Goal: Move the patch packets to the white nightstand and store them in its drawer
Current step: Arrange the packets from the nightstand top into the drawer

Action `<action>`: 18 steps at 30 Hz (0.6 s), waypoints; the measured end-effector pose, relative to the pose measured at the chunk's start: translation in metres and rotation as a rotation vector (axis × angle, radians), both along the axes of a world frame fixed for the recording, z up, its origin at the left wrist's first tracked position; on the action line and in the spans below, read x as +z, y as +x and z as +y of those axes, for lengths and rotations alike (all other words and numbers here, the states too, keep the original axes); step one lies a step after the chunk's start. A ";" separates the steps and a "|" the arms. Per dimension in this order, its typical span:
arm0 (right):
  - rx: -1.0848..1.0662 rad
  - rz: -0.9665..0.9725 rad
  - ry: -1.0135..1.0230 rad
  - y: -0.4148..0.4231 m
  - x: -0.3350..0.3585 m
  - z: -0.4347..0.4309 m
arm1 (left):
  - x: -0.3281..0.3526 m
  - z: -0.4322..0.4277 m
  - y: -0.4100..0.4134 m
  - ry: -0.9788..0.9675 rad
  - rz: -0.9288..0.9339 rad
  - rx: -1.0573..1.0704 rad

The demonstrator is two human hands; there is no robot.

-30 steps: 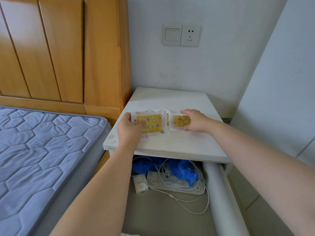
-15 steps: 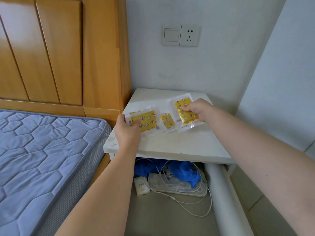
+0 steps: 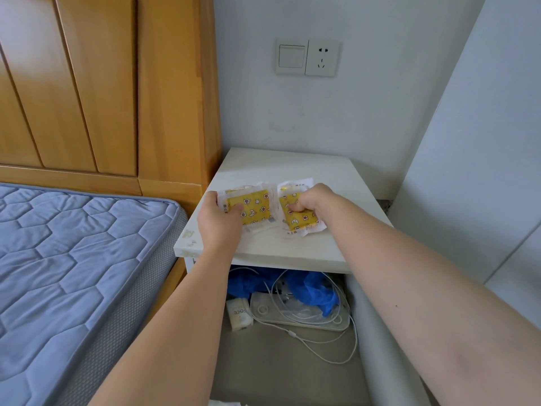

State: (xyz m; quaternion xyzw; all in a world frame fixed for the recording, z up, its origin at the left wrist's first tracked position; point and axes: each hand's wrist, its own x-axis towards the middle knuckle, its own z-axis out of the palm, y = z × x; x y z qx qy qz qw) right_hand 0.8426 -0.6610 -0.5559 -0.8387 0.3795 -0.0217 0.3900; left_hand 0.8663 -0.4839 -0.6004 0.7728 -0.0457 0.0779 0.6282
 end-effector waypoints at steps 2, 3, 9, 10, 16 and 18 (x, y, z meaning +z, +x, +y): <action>-0.069 -0.077 0.112 -0.011 -0.006 -0.001 | 0.002 0.001 -0.005 0.010 0.007 -0.028; -0.114 -0.142 0.161 -0.018 -0.009 -0.002 | 0.003 0.001 -0.008 0.013 0.015 -0.039; -0.298 -0.437 0.387 -0.078 -0.023 0.007 | 0.008 -0.004 -0.063 -0.039 0.074 -0.051; -0.315 -0.461 0.410 -0.089 -0.024 0.010 | 0.008 -0.004 -0.077 -0.083 0.106 -0.045; -0.497 -0.683 0.500 -0.175 -0.040 0.032 | -0.026 0.006 -0.157 -0.357 0.363 -0.035; -0.521 -0.758 0.507 -0.202 -0.050 0.038 | -0.043 0.012 -0.177 -0.376 0.500 -0.016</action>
